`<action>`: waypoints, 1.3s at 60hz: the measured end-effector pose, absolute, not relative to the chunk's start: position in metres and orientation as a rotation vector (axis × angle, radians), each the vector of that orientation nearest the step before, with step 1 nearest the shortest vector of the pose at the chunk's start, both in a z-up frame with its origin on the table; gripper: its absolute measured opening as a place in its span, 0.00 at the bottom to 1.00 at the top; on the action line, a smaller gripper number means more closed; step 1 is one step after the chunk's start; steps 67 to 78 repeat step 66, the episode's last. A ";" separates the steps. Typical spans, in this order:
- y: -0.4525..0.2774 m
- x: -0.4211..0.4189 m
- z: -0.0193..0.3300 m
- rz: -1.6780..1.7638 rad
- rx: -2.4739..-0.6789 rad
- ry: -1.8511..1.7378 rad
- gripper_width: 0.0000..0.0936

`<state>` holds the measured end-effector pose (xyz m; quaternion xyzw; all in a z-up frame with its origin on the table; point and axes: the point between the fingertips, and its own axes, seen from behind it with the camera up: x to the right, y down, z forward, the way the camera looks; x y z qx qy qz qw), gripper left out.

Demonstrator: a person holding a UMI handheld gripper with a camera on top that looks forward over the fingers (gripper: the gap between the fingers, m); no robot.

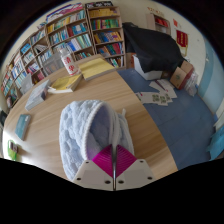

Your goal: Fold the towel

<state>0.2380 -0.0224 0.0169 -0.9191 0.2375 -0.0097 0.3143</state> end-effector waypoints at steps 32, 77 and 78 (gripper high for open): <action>-0.042 0.218 0.068 0.081 -2.381 0.607 0.89; -0.166 0.109 0.215 -0.022 -2.203 0.643 0.88; -0.166 0.109 0.215 -0.022 -2.203 0.643 0.88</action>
